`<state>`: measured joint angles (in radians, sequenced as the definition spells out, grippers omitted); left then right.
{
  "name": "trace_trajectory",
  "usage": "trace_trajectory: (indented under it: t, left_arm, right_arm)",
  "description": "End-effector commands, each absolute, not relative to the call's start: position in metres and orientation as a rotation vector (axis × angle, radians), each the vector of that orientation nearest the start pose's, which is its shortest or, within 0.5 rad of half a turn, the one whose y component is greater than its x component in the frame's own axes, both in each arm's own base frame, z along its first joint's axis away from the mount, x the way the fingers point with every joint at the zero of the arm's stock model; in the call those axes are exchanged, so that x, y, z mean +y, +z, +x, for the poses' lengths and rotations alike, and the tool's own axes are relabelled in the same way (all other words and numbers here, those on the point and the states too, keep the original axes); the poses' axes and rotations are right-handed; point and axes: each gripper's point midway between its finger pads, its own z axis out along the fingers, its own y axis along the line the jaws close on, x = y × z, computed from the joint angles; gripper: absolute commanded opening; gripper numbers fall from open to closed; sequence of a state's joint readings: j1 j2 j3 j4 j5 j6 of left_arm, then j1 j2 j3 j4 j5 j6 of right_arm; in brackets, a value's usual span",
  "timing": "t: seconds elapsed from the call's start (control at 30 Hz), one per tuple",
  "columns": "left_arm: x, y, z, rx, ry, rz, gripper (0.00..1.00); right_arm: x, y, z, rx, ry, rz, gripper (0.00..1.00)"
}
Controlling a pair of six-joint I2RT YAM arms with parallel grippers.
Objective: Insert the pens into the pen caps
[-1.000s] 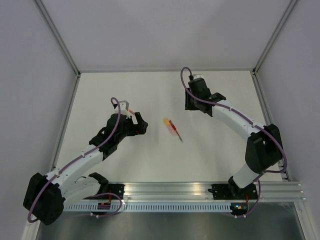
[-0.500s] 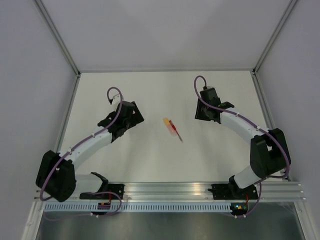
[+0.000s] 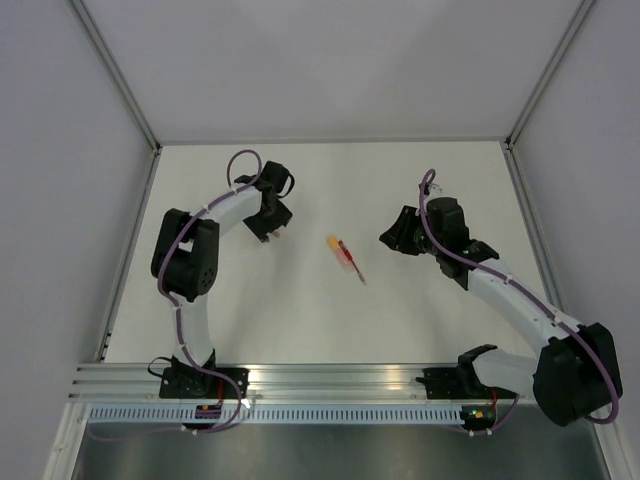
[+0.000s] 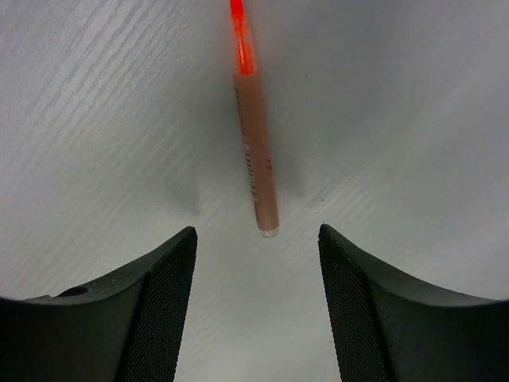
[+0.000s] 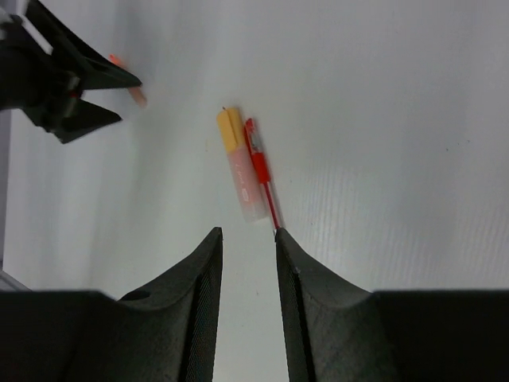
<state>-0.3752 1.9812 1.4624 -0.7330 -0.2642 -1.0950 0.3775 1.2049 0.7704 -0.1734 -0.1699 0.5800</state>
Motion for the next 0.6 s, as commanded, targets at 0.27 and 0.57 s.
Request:
trace_trajectory:
  t: [0.27, 0.57]
  left_arm:
    - [-0.128, 0.017, 0.395, 2.524, 0.234, -1.223, 0.64]
    - [-0.114, 0.006, 0.392, 2.534, 0.329, -1.240, 0.60]
  right_arm:
    - [0.176, 0.202, 0.305, 2.032, 0.775, 0.084, 0.39]
    - [0.179, 0.193, 0.306, 2.060, 0.782, 0.077, 0.39]
